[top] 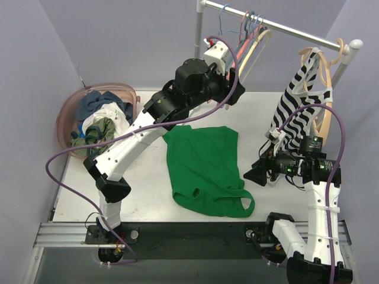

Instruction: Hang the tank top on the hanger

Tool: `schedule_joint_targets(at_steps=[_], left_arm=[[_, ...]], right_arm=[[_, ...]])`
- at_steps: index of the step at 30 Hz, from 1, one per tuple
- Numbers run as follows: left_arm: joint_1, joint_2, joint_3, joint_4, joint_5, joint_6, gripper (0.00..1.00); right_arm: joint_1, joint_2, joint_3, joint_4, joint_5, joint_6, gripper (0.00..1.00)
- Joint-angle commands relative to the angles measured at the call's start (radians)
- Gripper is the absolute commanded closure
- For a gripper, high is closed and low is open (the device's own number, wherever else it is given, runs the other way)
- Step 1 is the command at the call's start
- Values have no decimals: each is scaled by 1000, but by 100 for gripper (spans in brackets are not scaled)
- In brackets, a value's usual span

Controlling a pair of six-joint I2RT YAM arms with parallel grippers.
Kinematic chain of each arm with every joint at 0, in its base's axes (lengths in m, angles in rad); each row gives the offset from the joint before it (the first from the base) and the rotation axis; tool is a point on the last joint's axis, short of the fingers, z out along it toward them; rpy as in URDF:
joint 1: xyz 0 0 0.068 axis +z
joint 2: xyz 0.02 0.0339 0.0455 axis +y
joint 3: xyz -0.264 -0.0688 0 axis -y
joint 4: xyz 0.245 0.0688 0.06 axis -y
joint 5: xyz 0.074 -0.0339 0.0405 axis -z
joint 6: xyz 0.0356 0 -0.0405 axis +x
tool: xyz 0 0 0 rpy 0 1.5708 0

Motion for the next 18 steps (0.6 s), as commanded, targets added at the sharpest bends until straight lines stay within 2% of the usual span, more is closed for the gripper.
schedule_joint_targets(at_steps=[1,11,14,16,18], left_arm=[[0,23,65,-37,-49,30,30],[0,75,110,-54,-43,29,31],[-2,87,116,-54,-44,26,36],[0,95,127,-53,-46,23,46],[0,101,130,-48,-41,18,49]], right_arm=[[-15,-11,-9,6,-65,-2,35],[-27,-15,-14,8,-79,1,35],[-30,-17,-14,8,-80,2,35],[-32,-18,-14,6,-83,2,35],[-35,-20,-15,8,-86,4,35]])
